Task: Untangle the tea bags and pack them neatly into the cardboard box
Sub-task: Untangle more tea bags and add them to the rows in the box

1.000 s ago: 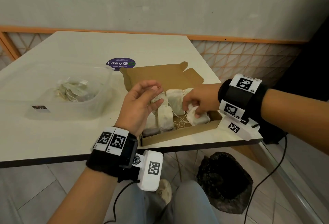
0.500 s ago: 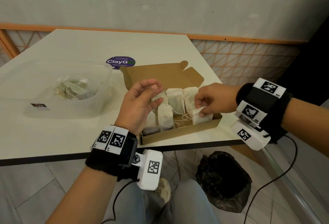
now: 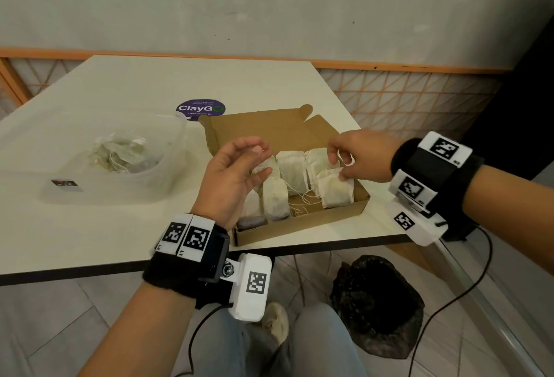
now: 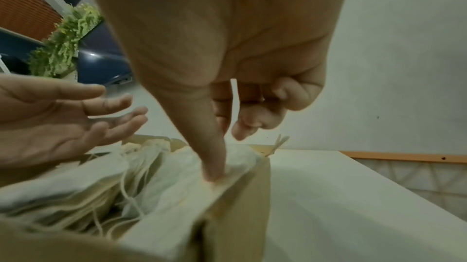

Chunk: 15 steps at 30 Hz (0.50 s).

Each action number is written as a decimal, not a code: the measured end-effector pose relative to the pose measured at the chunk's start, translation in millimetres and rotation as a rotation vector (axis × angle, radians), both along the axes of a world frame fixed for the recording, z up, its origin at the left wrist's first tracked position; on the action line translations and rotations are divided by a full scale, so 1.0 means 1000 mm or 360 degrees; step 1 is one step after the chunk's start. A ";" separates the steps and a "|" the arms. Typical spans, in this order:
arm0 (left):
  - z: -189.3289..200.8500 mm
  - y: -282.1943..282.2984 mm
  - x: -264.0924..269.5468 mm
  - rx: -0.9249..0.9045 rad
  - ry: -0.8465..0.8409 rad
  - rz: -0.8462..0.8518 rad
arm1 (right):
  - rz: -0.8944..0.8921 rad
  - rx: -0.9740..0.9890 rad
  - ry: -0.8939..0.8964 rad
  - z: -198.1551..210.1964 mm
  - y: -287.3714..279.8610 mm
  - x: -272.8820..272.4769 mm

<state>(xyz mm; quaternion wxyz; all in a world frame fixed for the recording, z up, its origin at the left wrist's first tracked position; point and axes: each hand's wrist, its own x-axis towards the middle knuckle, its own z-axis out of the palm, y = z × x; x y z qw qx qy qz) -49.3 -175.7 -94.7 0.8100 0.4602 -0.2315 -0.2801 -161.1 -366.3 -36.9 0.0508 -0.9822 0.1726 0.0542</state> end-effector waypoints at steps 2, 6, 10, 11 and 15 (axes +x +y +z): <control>0.000 -0.001 0.000 -0.0011 0.0003 -0.0006 | 0.0055 0.0027 0.0000 0.001 0.002 -0.011; 0.000 -0.001 -0.002 -0.0043 0.0012 0.0034 | 0.0141 -0.0075 0.0209 -0.010 0.007 -0.024; -0.001 0.004 -0.001 -0.0129 -0.0037 0.0541 | 0.0106 -0.0032 0.0006 -0.008 0.005 -0.030; -0.003 0.008 0.000 -0.0113 -0.0080 0.0699 | 0.0062 0.0024 -0.0108 -0.005 0.003 -0.031; -0.015 0.015 0.002 0.0145 -0.0247 0.0941 | -0.0120 0.0074 -0.0194 -0.002 -0.005 -0.033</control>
